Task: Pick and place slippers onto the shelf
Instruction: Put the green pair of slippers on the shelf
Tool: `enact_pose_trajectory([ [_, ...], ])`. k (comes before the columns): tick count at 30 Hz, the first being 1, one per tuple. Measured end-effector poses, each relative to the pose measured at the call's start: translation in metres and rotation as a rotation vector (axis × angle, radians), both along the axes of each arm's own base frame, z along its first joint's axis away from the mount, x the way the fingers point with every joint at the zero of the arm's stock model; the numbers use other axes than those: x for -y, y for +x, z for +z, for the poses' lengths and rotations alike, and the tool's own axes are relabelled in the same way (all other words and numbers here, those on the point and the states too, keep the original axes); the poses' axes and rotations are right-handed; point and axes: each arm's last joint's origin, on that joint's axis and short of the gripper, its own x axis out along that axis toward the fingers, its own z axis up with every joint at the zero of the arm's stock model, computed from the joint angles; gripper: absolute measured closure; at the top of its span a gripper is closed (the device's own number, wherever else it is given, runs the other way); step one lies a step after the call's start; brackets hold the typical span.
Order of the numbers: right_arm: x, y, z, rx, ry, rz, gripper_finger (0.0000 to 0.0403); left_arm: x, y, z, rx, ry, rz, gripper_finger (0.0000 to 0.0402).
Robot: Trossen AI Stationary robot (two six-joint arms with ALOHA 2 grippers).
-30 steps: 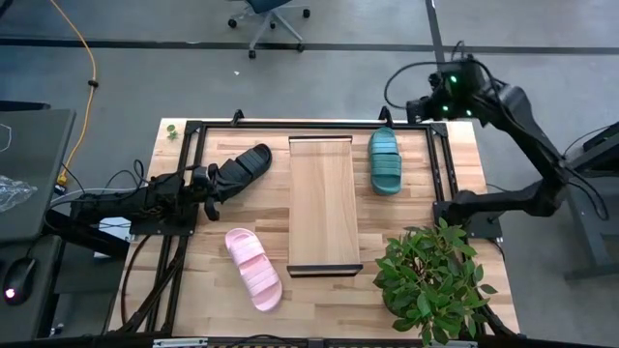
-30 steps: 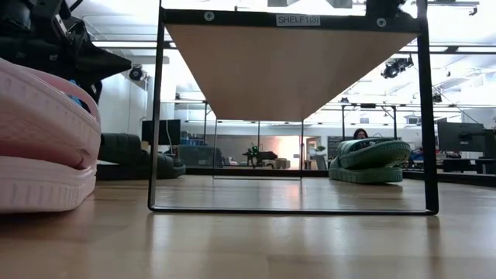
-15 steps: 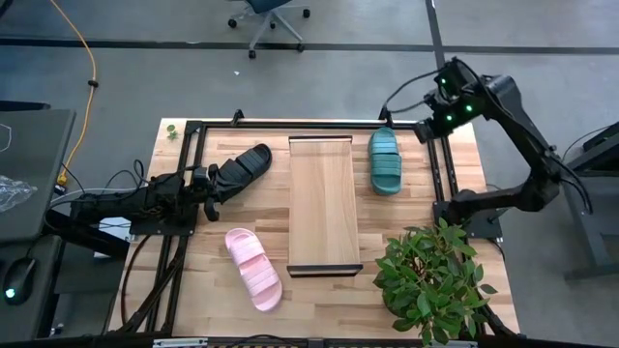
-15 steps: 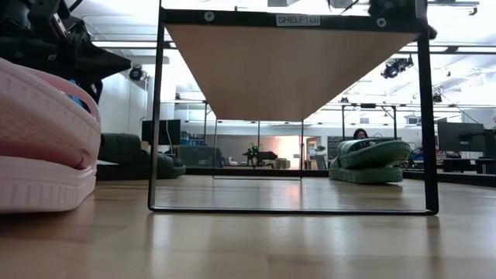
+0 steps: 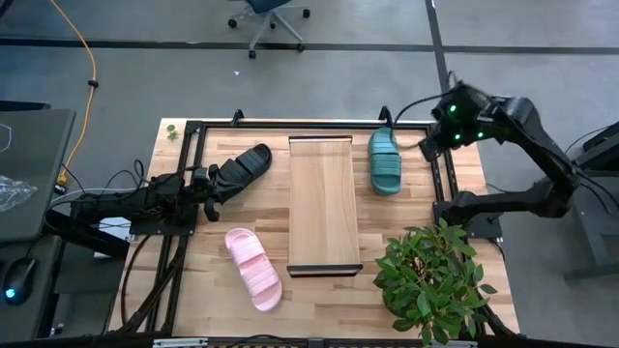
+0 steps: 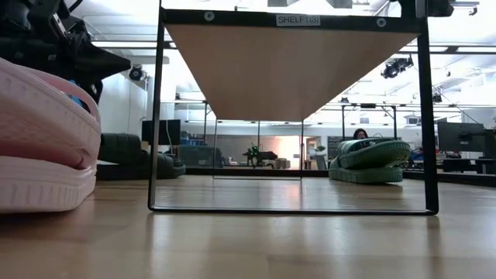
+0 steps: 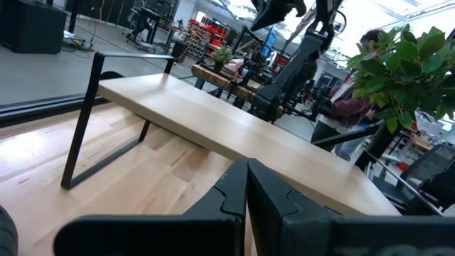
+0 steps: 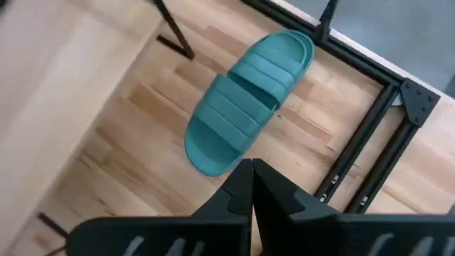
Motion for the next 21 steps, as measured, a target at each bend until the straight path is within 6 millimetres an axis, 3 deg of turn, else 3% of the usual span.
enact_pose_trajectory([
  [8,-0.032,0.03,-0.042,-0.097,0.019,0.025,0.0402,0.0,0.0,0.0,0.002,-0.011,-0.01,0.0401],
  [15,-0.042,0.053,-0.038,-0.002,0.079,0.009,0.0402,0.0,0.0,-0.001,-0.006,-0.01,-0.01,0.0401],
  [21,-0.045,0.075,-0.05,-0.074,0.135,0.029,0.0402,0.0,0.0,-0.001,-0.013,0.014,-0.01,0.0401],
])
